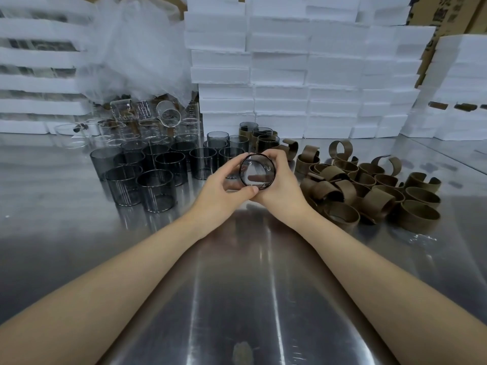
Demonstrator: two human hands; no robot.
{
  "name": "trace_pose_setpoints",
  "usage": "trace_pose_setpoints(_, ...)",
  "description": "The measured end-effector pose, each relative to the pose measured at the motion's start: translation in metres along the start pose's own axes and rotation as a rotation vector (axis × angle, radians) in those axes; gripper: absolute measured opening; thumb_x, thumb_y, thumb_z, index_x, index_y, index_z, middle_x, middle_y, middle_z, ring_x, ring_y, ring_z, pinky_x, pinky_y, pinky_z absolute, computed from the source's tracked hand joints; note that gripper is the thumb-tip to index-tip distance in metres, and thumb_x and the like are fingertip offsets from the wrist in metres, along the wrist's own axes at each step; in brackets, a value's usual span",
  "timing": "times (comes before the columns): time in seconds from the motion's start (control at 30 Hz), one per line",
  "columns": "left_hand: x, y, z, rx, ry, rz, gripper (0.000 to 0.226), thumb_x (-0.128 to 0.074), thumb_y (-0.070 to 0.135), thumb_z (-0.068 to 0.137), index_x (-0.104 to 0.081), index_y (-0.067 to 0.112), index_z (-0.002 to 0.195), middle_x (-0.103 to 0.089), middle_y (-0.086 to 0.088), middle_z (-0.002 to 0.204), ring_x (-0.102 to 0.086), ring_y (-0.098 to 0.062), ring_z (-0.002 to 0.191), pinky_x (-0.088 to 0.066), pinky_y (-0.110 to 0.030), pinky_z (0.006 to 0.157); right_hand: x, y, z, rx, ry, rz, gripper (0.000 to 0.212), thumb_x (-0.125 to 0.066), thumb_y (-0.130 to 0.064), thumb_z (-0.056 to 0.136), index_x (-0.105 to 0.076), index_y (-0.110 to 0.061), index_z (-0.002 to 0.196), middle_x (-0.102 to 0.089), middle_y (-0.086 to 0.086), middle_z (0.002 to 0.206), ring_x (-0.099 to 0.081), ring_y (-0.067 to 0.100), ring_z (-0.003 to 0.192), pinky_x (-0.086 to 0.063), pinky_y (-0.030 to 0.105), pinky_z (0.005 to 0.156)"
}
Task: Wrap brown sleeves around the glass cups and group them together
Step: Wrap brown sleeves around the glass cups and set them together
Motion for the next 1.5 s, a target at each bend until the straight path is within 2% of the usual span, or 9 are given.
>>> trace_pose_setpoints(0.2, 0.002, -0.006, 0.005, 0.105, -0.019, -0.105, 0.050, -0.049, -0.001, 0.095, -0.050, 0.023, 0.140, -0.069, 0.014, 0.113, -0.068, -0.005, 0.100, -0.054, -0.017, 0.081, 0.000, 0.007, 0.002, -0.067, -0.025, 0.131, 0.074, -0.083, 0.005, 0.064, -0.041, -0.009, 0.123, -0.056, -0.007, 0.108, -0.056, -0.015, 0.092, -0.045, 0.006, 0.080)
trace_pose_setpoints(0.4, 0.005, -0.006, 0.005, 0.129, 0.026, -0.075, 0.034, -0.047, 0.011, 0.098, -0.062, 0.035, 0.118, -0.070, -0.008, 0.112, -0.068, -0.021, 0.095, -0.057, -0.027, 0.085, 0.001, 0.008, 0.001, -0.038, -0.064, 0.092, 0.070, -0.080, 0.007, 0.066, -0.039, -0.017, 0.117, -0.054, -0.008, 0.110, -0.056, -0.009, 0.098, -0.043, 0.006, 0.081)
trace_pose_setpoints(0.57, 0.007, -0.008, 0.003, 0.176, 0.058, -0.127, 0.018, -0.048, 0.025, 0.101, -0.059, 0.027, 0.116, -0.063, -0.015, 0.123, -0.067, -0.027, 0.103, -0.055, -0.037, 0.089, -0.002, 0.002, -0.002, 0.025, -0.126, 0.089, 0.065, -0.075, 0.017, 0.066, -0.041, -0.008, 0.116, -0.056, -0.014, 0.113, -0.059, -0.013, 0.098, -0.050, 0.012, 0.078)
trace_pose_setpoints(0.67, 0.007, -0.009, 0.003, 0.218, 0.065, -0.145, 0.017, -0.050, 0.031, 0.100, -0.059, 0.025, 0.112, -0.064, -0.016, 0.122, -0.067, -0.028, 0.106, -0.056, -0.033, 0.086, -0.005, -0.004, -0.005, 0.080, -0.159, 0.052, 0.065, -0.073, 0.016, 0.069, -0.045, -0.007, 0.123, -0.056, -0.008, 0.121, -0.061, 0.002, 0.106, -0.052, 0.020, 0.085)
trace_pose_setpoints(0.8, 0.007, -0.011, 0.003, 0.234, 0.044, -0.148, 0.018, -0.057, 0.035, 0.095, -0.059, 0.023, 0.109, -0.067, -0.009, 0.117, -0.069, -0.015, 0.097, -0.055, -0.029, 0.084, -0.010, -0.013, -0.007, 0.183, -0.181, -0.007, 0.053, -0.075, 0.006, 0.076, -0.049, -0.005, 0.121, -0.055, -0.008, 0.121, -0.062, 0.011, 0.109, -0.049, 0.025, 0.094)
trace_pose_setpoints(0.93, 0.007, -0.014, 0.004, 0.206, 0.047, -0.069, 0.032, -0.064, 0.035, 0.091, -0.054, 0.027, 0.120, -0.062, 0.007, 0.111, -0.064, 0.002, 0.095, -0.048, -0.009, 0.072, -0.013, -0.017, -0.009, 0.264, -0.201, -0.124, 0.050, -0.070, 0.008, 0.077, -0.057, -0.011, 0.121, -0.062, -0.005, 0.117, -0.061, 0.007, 0.106, -0.049, 0.022, 0.092)
trace_pose_setpoints(1.1, 0.009, -0.018, 0.008, 0.215, 0.058, -0.036, 0.072, -0.070, 0.038, 0.085, -0.033, 0.026, 0.145, -0.061, 0.002, 0.111, -0.061, -0.005, 0.105, -0.046, -0.017, 0.084, -0.012, -0.011, -0.008, 0.195, -0.205, -0.147, 0.058, -0.066, 0.009, 0.072, -0.056, -0.013, 0.124, -0.064, -0.002, 0.115, -0.062, 0.008, 0.099, -0.050, 0.021, 0.088)
trace_pose_setpoints(1.33, 0.010, -0.020, 0.009, 0.104, 0.042, 0.136, 0.086, -0.083, 0.032, 0.073, -0.036, 0.029, 0.145, -0.054, 0.012, 0.112, -0.058, 0.011, 0.097, -0.041, 0.001, 0.073, -0.014, -0.005, -0.006, 0.089, -0.198, -0.130, 0.060, -0.071, 0.004, 0.069, -0.052, -0.024, 0.119, -0.068, -0.007, 0.104, -0.065, 0.005, 0.088, -0.049, 0.013, 0.073)
trace_pose_setpoints(1.5, 0.008, -0.017, 0.007, 0.034, 0.025, 0.206, 0.094, -0.086, 0.037, 0.069, -0.034, 0.027, 0.147, -0.053, 0.024, 0.121, -0.046, 0.030, 0.101, -0.033, 0.007, 0.081, -0.012, 0.002, -0.004, -0.036, -0.129, 0.057, 0.059, -0.083, 0.001, 0.065, -0.049, -0.029, 0.102, -0.065, -0.010, 0.105, -0.069, 0.012, 0.089, -0.056, 0.025, 0.083)
Point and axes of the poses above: each hand's wrist, its own z-axis towards the middle knuckle, its own x-axis out of the back of the hand, y = z × x, the point moved 5 cm from there along z, towards the middle knuckle
